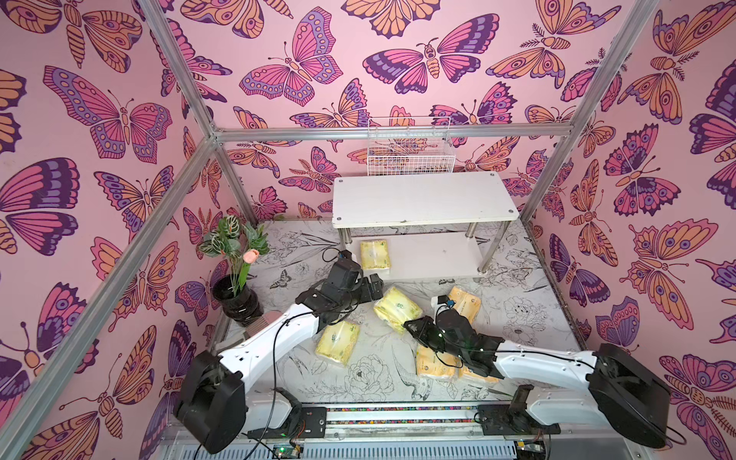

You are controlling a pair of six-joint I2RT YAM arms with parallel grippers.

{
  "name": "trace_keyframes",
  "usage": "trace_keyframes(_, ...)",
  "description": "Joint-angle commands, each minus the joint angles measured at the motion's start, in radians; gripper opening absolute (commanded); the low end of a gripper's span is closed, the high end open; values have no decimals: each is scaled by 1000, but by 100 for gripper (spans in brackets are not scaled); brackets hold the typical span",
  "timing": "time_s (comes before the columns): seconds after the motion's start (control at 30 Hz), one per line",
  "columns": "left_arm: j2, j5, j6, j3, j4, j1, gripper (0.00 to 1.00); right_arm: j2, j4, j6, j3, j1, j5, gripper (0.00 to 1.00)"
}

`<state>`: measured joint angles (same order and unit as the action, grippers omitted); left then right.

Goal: Place the tissue boxes on the shelf by color
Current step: Pick up the box of tissues from the center of the board, then place a box of tissues on the shelf.

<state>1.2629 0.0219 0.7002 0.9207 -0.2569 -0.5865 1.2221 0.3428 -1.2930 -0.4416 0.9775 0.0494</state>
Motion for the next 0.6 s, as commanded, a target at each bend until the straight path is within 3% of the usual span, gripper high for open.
trace_keyframes(0.0,-76,101,2,23,-131,9,100,-69,-69,-58,13,-12,123,0)
trace_keyframes(0.27,-187,128,23,-13,-210,11,100,-132,-149,-80,-63,-94,276,0)
trace_keyframes(0.57,-220,100,29,-60,-233,12,100,35,-93,-128,-202,-226,273,0)
